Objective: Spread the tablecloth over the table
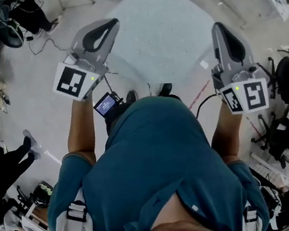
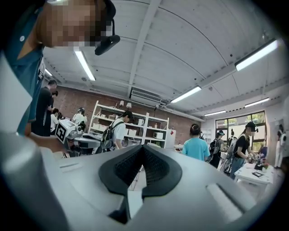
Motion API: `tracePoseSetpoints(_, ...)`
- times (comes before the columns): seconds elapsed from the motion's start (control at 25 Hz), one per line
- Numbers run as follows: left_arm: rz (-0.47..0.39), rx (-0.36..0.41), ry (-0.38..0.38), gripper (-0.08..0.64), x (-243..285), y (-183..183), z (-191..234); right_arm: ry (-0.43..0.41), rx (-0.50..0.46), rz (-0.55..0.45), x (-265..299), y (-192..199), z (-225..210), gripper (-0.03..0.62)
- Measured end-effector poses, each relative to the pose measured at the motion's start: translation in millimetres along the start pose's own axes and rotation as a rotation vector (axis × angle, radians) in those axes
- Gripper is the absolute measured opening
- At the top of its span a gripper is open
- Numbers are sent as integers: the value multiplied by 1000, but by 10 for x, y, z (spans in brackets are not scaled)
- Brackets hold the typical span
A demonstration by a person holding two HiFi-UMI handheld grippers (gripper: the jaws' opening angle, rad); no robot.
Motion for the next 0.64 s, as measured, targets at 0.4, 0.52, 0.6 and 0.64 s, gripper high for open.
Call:
tracePoseSetpoints(0.4,-38,-17,97,0,-294,-100,-145,118,-24,7,-413,-191,276,9)
tracePoseSetpoints(0.52,-32,-33,120,0,-357,-91,-226,139,-20,20,-507,-197,337,9)
tracePoseSetpoints(0.6,-20,-46,126,0,-425,-80,-282,148,-15,30,-565,-198,386,9)
tracePoseSetpoints(0.64,-14,-53,127,0,-462,-74,-308,152,-13,36,-593,-199,411,9)
Point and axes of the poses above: the fingertips, and each gripper's own axes: x forward along the fingers, z to its left, y out of its underside, the point moved 8 cm from there along -x, backward along the fingers, and after that the axes turned 7 degrees about -z, right-handed, at the moved point
